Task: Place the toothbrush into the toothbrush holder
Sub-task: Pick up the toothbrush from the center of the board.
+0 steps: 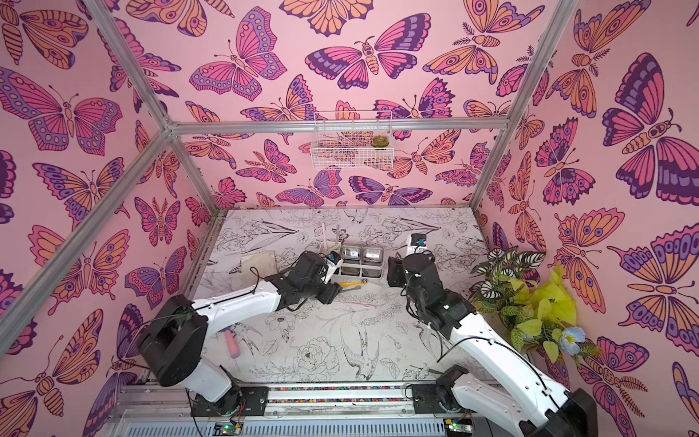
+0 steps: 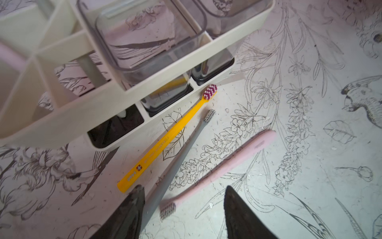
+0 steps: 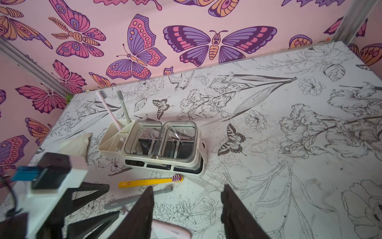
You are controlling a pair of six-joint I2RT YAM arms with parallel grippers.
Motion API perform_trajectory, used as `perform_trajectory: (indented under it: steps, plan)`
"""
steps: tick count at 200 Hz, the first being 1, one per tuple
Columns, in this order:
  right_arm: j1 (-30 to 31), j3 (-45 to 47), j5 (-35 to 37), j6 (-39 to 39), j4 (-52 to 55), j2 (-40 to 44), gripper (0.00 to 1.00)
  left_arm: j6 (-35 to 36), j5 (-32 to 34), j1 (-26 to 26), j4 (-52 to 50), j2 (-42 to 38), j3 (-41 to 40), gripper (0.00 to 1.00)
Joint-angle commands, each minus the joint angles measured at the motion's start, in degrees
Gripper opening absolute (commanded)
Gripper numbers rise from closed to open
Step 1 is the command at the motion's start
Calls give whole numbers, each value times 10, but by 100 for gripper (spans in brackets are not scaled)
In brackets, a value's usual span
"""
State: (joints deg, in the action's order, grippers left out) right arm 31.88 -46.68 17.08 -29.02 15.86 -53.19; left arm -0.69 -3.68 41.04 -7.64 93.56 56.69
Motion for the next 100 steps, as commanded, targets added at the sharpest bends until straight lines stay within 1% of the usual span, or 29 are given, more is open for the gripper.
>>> perform_trajectory:
  steps: [1, 29, 53, 71, 83, 100]
  plan:
    - [-30, -10, -68, -21, 78, 16, 55, 41, -13, 10, -56, 28, 15, 61]
    - [-42, -1, -94, -5, 92, 15, 55, 65, -18, 18, -57, 54, 41, 59]
    - [-72, 15, -137, 0, 89, 10, 54, 75, -12, 26, -58, 77, 64, 58]
    - [-94, 25, -164, 0, 83, 11, 54, 83, 8, 28, -70, 103, 89, 58]
    - [-105, 32, -174, 0, 78, 17, 54, 87, 15, 29, -81, 121, 106, 56]
    - [-113, 43, -176, 2, 73, 29, 54, 91, 17, 29, -87, 145, 122, 51]
